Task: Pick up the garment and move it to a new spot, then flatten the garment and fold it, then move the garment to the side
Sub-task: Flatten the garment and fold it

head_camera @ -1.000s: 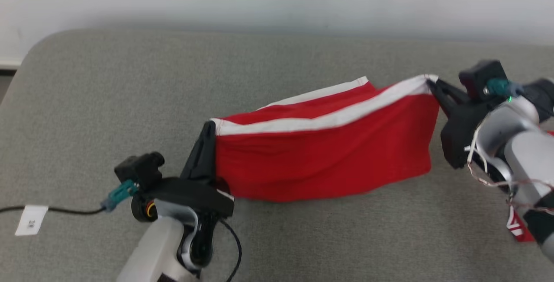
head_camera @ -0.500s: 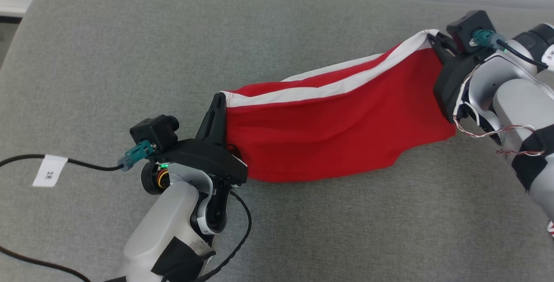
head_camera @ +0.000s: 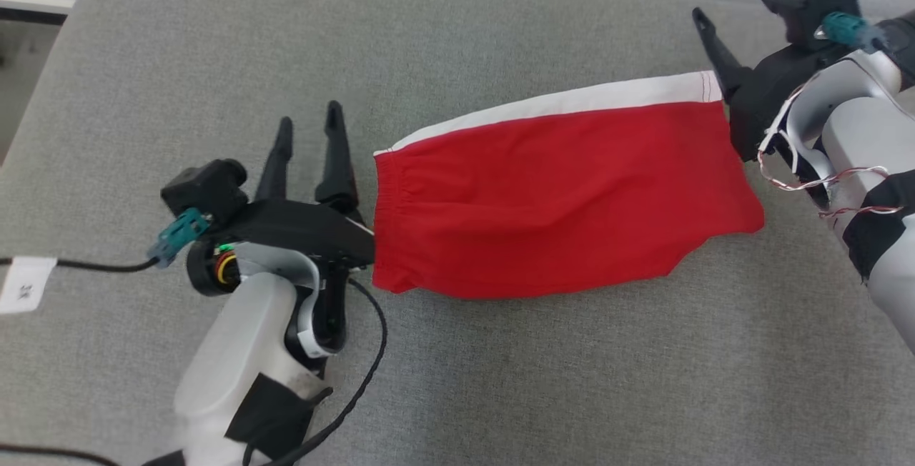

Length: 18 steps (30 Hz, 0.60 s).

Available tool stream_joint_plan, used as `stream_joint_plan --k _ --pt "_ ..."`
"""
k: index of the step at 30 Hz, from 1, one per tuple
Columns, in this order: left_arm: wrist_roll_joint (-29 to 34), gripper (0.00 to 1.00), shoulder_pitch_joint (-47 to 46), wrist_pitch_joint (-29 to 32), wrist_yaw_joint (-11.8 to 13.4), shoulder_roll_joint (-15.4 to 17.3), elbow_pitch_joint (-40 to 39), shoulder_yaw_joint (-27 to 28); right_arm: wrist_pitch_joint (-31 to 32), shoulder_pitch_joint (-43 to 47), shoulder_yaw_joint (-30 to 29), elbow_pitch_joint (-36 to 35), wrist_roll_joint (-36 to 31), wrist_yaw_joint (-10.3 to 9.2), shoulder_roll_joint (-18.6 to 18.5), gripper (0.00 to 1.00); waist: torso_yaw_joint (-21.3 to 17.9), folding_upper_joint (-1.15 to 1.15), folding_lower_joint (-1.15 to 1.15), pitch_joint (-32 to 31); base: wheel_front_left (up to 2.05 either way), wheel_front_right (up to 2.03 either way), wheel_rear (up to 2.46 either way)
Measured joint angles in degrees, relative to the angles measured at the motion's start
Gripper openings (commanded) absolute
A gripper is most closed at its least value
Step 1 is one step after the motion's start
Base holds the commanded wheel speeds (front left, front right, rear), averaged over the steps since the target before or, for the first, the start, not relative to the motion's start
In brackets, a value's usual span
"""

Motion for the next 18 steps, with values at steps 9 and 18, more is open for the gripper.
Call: stream_joint_plan --k 9,18 --pt "18.4 1.00 12.6 0.0 -3.4 0.1 -15.1 7.3 6.7 6.0 -4.1 4.7 10.8 0.00 0.8 1.00 0.0 0.00 -0.01 -4.6 0.00 0.00 0.00" --pt "29.4 1.00 32.4 0.0 -5.5 0.0 -31.5 8.5 14.0 17.6 -7.0 4.9 17.4 0.00 -0.9 1.00 0.5 -0.01 -0.01 -10.2 0.00 0.00 0.00"
